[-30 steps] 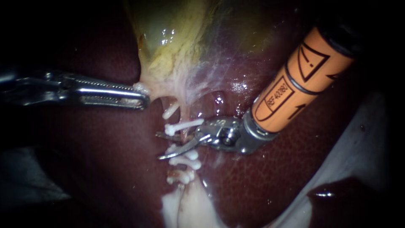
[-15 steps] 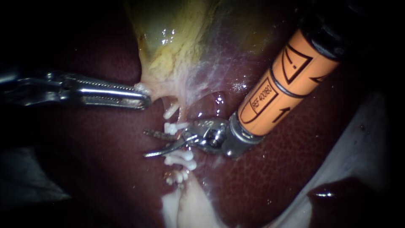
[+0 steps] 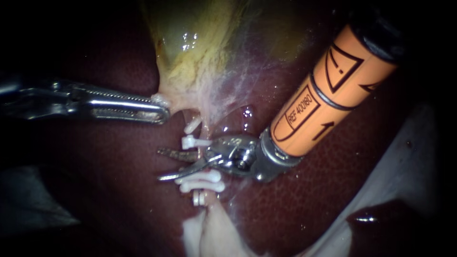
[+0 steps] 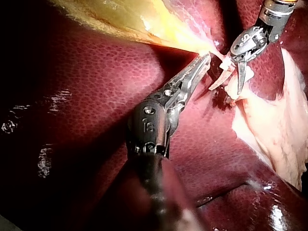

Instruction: Go to the cutting position right tube

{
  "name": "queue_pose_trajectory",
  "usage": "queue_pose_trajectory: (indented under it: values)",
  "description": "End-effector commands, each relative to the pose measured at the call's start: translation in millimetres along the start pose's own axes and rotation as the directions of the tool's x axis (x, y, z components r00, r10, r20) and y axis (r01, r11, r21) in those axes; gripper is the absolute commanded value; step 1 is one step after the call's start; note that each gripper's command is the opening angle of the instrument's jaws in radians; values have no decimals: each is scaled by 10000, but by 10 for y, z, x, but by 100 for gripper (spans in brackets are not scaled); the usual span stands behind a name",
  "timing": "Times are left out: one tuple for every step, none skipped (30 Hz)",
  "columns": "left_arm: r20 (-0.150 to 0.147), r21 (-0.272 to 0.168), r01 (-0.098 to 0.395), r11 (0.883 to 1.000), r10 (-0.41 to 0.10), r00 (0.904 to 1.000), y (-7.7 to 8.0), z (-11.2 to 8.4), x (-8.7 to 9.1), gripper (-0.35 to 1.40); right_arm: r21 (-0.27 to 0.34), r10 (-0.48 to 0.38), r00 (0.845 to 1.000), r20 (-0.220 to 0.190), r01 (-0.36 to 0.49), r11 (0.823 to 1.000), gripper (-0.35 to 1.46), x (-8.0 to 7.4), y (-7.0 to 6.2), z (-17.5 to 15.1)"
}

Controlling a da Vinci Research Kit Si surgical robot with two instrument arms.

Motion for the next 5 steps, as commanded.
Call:
queue_pose_trajectory:
  values:
    - [0,-9,-3,10000,3,10000,-1,0,0,-35,-6,-7,10000,2,7,10000,143,0,1,0]
    - [0,-10,-3,10000,3,10000,-1,0,0,-35,-6,-7,10000,1,7,10000,143,0,1,0]
    - [0,-11,-4,10000,4,10000,-1,0,0,-35,-7,-6,10000,1,6,10000,143,0,1,-1]
    - [0,-10,-3,10000,3,10000,-1,0,0,-35,-8,-7,10000,1,7,10000,143,0,1,-1]
    - [0,-10,-3,10000,3,10000,-1,0,0,-35,-8,-10,10000,3,10,10000,143,-1,2,-1]
